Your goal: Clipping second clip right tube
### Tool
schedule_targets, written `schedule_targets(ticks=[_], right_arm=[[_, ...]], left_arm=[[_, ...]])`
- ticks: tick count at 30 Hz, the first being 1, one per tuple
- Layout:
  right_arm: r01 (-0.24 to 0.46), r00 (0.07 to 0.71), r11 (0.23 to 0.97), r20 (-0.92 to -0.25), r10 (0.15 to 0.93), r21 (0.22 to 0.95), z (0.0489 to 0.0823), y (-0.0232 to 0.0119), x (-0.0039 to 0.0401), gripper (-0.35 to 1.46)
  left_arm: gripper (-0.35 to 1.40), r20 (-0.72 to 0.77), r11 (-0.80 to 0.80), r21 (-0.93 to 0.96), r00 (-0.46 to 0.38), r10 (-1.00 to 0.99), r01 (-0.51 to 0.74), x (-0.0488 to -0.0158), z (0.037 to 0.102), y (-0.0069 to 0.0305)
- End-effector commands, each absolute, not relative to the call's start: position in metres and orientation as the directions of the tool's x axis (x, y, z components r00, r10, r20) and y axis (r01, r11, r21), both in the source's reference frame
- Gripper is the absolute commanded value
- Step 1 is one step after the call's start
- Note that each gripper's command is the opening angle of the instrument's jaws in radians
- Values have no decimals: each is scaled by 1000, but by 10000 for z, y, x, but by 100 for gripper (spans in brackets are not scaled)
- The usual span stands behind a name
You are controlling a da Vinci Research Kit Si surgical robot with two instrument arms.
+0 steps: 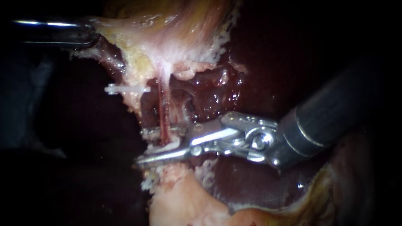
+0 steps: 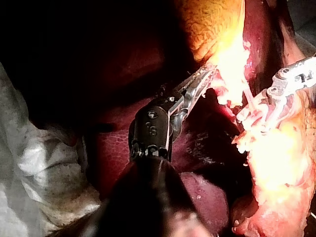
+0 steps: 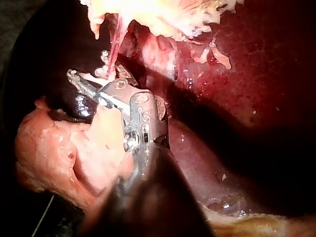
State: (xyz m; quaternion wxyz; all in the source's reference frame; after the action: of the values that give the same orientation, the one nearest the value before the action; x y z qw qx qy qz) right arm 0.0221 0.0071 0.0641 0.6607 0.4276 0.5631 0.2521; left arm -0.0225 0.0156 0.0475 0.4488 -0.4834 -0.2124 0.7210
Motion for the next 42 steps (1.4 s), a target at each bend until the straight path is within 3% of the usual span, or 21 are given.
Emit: schedule_targets(ticks=[1,4,12,29,33,42], right_arm=[[173,241,501,-530,813,848,635,69,221,50],[232,245,486,-534,809,843,619,65,220,50],[291,239,469,-538,809,834,589,55,219,48],[288,238,471,-538,809,834,593,57,216,29],[281,231,473,-538,811,835,595,58,216,20],[270,229,478,-538,812,836,602,63,208,-29]], left_arm=[[-35,-506,-507,-740,-130,853,-442,-225,475,156],[-35,-506,-507,-740,-130,853,-442,-224,475,156],[-35,-506,-507,-740,-130,853,-441,-224,475,156],[-35,-506,-507,-740,-130,853,-441,-223,475,156],[-35,-506,-507,-740,-130,853,-441,-223,475,156],[-35,-506,-507,-740,-130,853,-441,-223,475,156]])
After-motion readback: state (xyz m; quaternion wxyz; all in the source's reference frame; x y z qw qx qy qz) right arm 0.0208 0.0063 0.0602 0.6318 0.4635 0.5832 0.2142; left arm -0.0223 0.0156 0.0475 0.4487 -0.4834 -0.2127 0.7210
